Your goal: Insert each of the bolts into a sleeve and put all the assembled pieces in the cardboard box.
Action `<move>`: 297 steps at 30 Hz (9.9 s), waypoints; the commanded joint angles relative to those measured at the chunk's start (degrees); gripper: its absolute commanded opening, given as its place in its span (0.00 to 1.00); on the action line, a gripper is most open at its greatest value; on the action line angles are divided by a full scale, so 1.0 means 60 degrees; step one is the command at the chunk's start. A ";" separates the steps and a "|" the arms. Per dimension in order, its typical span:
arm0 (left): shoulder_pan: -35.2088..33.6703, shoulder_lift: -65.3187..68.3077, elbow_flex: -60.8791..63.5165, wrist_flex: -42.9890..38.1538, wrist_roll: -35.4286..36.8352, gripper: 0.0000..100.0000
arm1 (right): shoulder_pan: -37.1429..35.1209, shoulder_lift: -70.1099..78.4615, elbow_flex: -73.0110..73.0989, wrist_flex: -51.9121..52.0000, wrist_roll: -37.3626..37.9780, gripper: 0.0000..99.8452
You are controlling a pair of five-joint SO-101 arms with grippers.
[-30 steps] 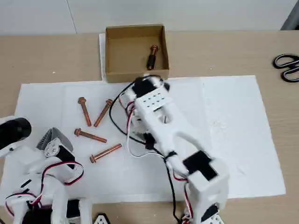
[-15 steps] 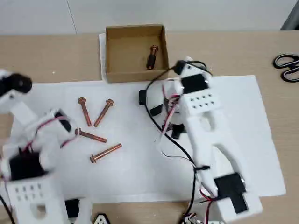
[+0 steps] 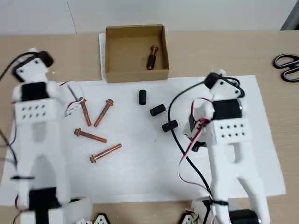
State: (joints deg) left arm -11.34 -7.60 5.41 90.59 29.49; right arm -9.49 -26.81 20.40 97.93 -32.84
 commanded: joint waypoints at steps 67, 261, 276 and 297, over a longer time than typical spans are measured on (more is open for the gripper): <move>0.0293 0.8835 -0.7128 0.1158 -0.1363 0.02 | 0.0095 -0.2718 0.1656 0.0051 0.0073 0.00; 0.6872 -1.1604 0.5473 -0.4249 0.0996 0.00 | -0.7026 -0.6278 0.1553 -0.3949 0.4747 0.00; 0.6872 -1.1648 0.5473 -0.4190 0.0996 0.00 | -0.6996 -0.6645 0.1275 -0.3832 0.4791 0.00; 0.7692 -1.1663 0.5912 -0.3648 0.1026 0.00 | -0.6733 -0.6542 0.1187 -0.4711 0.5407 0.00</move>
State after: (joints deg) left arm 34.02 -77.41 41.01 67.38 35.74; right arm -50.29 -66.55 31.47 72.62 -1.10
